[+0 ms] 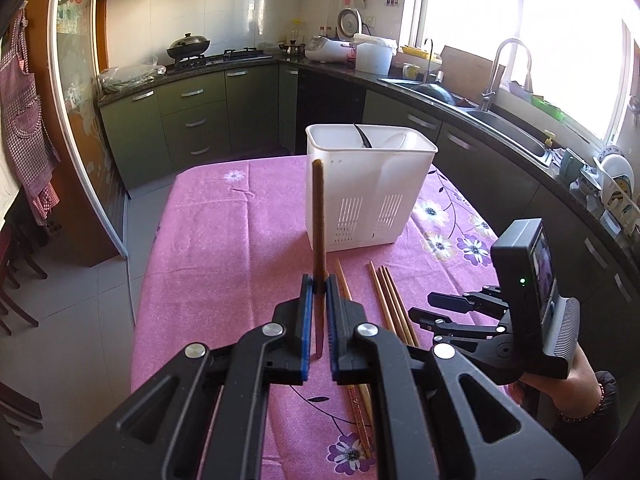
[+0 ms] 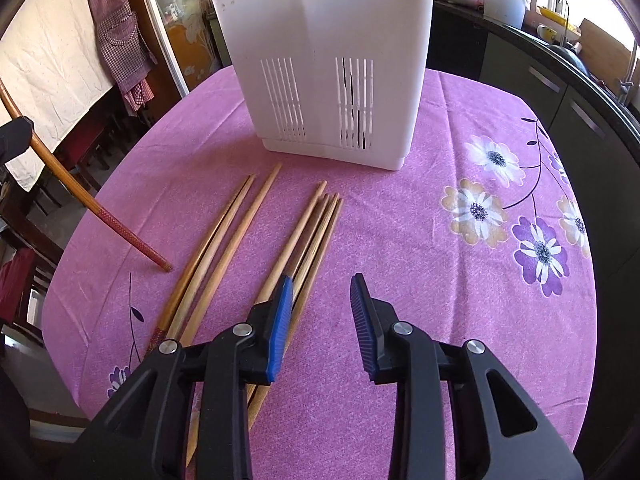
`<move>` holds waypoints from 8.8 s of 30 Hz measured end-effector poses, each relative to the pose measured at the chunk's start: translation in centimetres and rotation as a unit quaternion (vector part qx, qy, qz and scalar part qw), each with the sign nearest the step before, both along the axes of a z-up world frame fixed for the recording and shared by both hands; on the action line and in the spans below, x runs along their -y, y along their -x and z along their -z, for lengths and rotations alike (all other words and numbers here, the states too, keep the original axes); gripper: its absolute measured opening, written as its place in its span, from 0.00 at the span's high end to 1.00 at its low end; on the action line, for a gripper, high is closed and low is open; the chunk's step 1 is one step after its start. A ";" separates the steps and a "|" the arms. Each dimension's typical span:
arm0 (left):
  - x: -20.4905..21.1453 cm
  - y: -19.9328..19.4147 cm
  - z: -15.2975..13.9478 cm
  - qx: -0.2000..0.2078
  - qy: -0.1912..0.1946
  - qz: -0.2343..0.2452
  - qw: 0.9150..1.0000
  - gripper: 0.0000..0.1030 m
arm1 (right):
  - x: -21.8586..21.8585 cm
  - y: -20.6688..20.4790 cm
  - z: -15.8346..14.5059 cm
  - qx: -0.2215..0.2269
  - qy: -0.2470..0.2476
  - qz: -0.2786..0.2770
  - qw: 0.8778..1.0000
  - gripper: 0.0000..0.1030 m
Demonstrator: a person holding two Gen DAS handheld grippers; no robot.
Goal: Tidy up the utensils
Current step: 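Lift the chopstick upright with the left tool while the right tool grasps another chopstick, then carry both chopsticks over the white holder and open both tools to drop them in, then grasp another wooden chopstick with the left tool while the right tool moves toward the chopsticks, then grasp a wooden chopstick with the right tool while the left tool holds its chopstick upright, then carry both chopsticks over the white holder and open both tools to drop them in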
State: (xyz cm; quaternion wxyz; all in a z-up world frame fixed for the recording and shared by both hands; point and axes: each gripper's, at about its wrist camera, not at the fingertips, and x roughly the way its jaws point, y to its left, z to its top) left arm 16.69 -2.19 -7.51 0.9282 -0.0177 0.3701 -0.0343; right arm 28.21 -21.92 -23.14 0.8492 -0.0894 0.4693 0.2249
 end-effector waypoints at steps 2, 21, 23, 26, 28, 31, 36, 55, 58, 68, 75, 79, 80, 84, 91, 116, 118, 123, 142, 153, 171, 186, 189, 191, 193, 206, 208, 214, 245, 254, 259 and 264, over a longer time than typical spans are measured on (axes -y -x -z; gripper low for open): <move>0.0 0.0 0.0 0.000 0.000 0.002 1.000 0.93 | -0.2 -0.1 0.3 0.002 0.012 0.003 1.000 0.70; 0.1 -0.2 0.2 -0.003 -0.003 0.008 1.000 0.93 | -1.4 -0.7 0.8 -0.002 0.044 0.002 0.999 0.70; 0.1 -0.2 0.2 -0.003 -0.004 0.008 1.000 0.93 | -1.6 -0.7 0.9 -0.003 0.047 0.001 0.999 0.70; 0.1 -0.2 0.2 -0.003 -0.004 0.008 1.000 0.93 | -2.1 -0.9 1.3 -0.013 0.046 -0.007 0.999 0.71; 0.1 -0.2 0.3 -0.003 -0.005 0.010 1.000 0.93 | -2.4 -1.0 1.3 -0.011 0.045 -0.008 0.999 0.72; 0.0 -0.2 0.4 -0.003 -0.007 0.011 1.000 0.93 | -2.5 -1.6 1.4 -0.018 0.036 -0.010 0.999 0.79; 0.1 -0.3 0.3 -0.004 -0.006 0.012 1.000 0.93 | -1.8 -2.5 1.3 -0.033 0.017 -0.005 0.999 0.92; 0.3 -0.3 0.2 -0.006 -0.016 0.021 1.000 0.93 | 3.8 6.3 -11.9 0.135 -0.092 -0.011 0.986 0.94; 0.4 -0.3 0.2 -0.005 -0.017 0.022 1.000 0.93 | 4.6 7.7 -12.6 0.141 -0.097 -0.013 0.985 0.94; 0.4 -0.1 -0.2 0.002 -0.023 0.020 1.000 0.93 | 5.1 9.4 -13.1 0.145 -0.103 -0.015 0.984 0.94; 0.3 0.0 -0.6 0.005 -0.025 0.019 0.999 0.93 | 4.8 9.0 -13.4 0.145 -0.107 -0.018 0.983 0.94; 0.4 -0.2 -1.4 0.010 -0.025 0.023 0.999 0.93 | 4.7 8.6 -14.6 0.154 -0.114 -0.023 0.981 0.94; 0.4 -0.3 -1.8 0.012 -0.023 0.025 0.999 0.93 | 4.7 8.4 -15.1 0.158 -0.116 -0.025 0.980 0.94; 0.5 -1.1 -4.2 0.028 -0.021 0.032 0.999 0.93 | 4.6 7.0 -17.8 0.179 -0.124 -0.025 0.976 0.94; 0.7 -3.1 -10.1 0.091 -0.005 0.040 0.995 0.93 | 4.8 4.3 -23.5 0.231 -0.146 -0.012 0.962 0.94; 2.6 -15.0 -7.7 0.089 -0.015 0.002 0.996 0.93 | 2.6 -9.4 -23.0 0.229 -0.150 0.031 0.961 0.94; 2.7 -15.0 -7.1 0.083 -0.020 0.002 0.996 0.92 | 2.5 -9.7 -22.1 0.219 -0.148 0.030 0.964 0.94; 2.8 -14.2 -6.8 0.077 -0.025 0.003 0.997 0.83 | 2.5 -9.6 -21.0 0.209 -0.145 0.026 0.967 0.93; 2.1 -8.5 0.9 -0.070 -0.014 0.014 0.997 0.82 | 6.5 -0.6 -18.7 0.220 -0.117 0.041 0.967 0.86; 2.8 -8.8 10.5 -0.207 0.008 0.004 0.978 0.84 | 6.4 -1.1 -7.0 0.101 -0.056 0.043 0.992 0.79; 3.5 -10.2 12.5 -0.236 -0.027 -0.003 0.971 0.93 | 7.1 -1.0 -5.8 0.082 -0.066 0.040 0.994 0.73; 1.9 -7.1 4.5 -0.126 -0.009 -0.008 0.992 0.94 | 6.1 -1.3 -4.9 0.052 -0.066 0.020 0.996 0.68; 1.4 -5.8 2.7 -0.102 -0.004 -0.009 0.995 0.94 | 5.3 -1.4 -4.4 0.040 -0.070 0.010 0.997 0.68; 1.2 -5.2 1.8 -0.089 -0.005 -0.011 0.996 0.94 | 4.5 -1.6 -3.9 0.026 -0.072 0.000 0.997 0.68; 1.2 -4.5 1.3 -0.078 -0.004 -0.010 0.997 0.94 | 3.5 -1.9 -3.3 0.009 -0.072 -0.011 0.997 0.68; 1.0 -2.9 0.0 -0.054 -0.005 0.005 0.999 0.94 | -1.5 -2.8 0.1 -0.047 -0.035 -0.043 0.997 0.72; 1.0 -2.9 0.1 -0.054 -0.005 0.006 0.999 0.94 | -1.8 -2.9 0.4 -0.049 -0.028 -0.044 0.997 0.72; 0.9 -2.9 0.1 -0.052 -0.003 0.006 0.999 0.94 | -1.8 -2.9 0.5 -0.043 -0.009 -0.035 0.998 0.72; 0.5 -2.2 -0.2 -0.048 -0.003 0.010 0.999 0.94 | 1.4 1.2 -10.6 0.121 -0.091 -0.026 0.988 0.93; 0.5 -1.7 -0.5 -0.042 -0.005 0.012 0.999 0.94 | 4.5 6.3 -13.5 0.170 -0.099 -0.024 0.980 0.94; 0.7 -1.2 -0.6 -0.038 -0.007 0.017 0.999 0.94 | 6.0 8.4 -13.9 0.175 -0.107 -0.015 0.979 0.93; 0.8 -0.8 -0.8 -0.032 -0.007 0.021 0.999 0.94 | 6.7 8.7 -13.9 0.174 -0.109 -0.008 0.979 0.93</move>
